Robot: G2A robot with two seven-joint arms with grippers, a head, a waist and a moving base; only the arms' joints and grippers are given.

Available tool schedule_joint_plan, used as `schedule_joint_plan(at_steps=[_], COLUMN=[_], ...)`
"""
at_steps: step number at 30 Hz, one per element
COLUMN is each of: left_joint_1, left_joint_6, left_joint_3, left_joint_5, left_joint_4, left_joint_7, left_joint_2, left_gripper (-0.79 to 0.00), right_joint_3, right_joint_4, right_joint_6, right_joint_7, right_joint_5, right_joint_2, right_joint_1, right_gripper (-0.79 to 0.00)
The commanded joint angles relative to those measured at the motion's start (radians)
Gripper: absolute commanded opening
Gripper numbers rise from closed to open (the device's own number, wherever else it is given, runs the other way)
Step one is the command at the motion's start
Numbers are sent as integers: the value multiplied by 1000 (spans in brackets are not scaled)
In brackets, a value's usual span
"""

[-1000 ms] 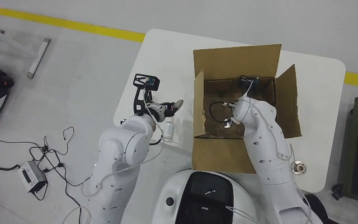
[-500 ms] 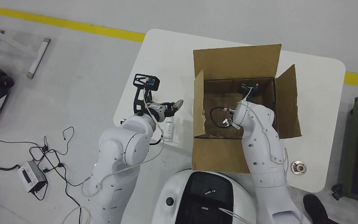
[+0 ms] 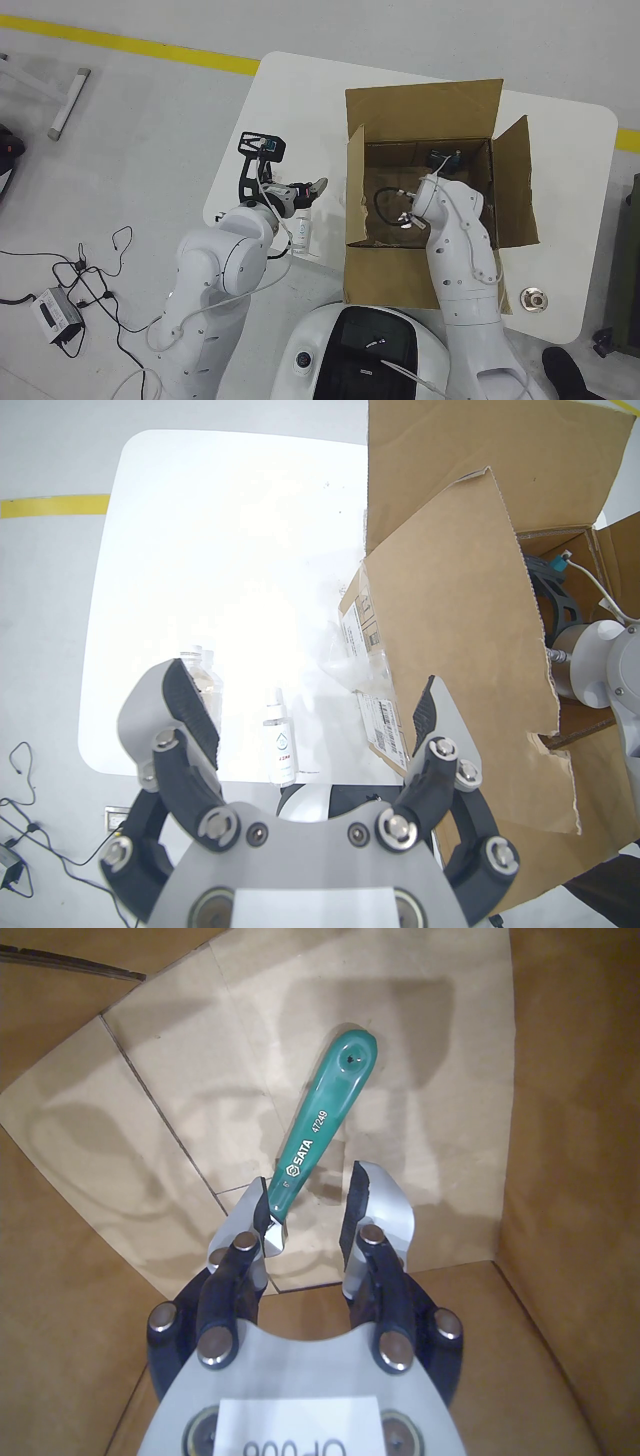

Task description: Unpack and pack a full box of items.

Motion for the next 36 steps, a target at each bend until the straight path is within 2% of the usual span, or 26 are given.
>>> schedule_joint_plan(at_steps=[1, 21, 25, 27, 31, 36], left_joint_1=[0, 0, 0, 0, 0, 0], left_joint_6=[0, 0, 0, 0, 0, 0], left_joint_3=[0, 0, 0, 0, 0, 0], left_joint_5=[0, 0, 0, 0, 0, 0], left_joint_4=[0, 0, 0, 0, 0, 0], left_joint_7=[0, 0, 0, 0, 0, 0], left_joint_2=[0, 0, 0, 0, 0, 0], left_gripper=[0, 0, 0, 0, 0, 0], right_joint_3=[7, 42, 47, 49, 53, 56], right_joint_4=[17, 113, 120, 121, 121, 104], right_joint_6=[1, 8, 7, 5, 6, 1], right_joint_7=[-1, -8, -7, -6, -6, -1], right_joint_5=[-7, -53, -58, -62, -72, -75], right_joint_2=[-7, -46, -50, -52, -56, -61], right_joint_1=[8, 51, 54, 55, 55, 52], right_gripper=[-431, -437, -471, -554, -785, -785])
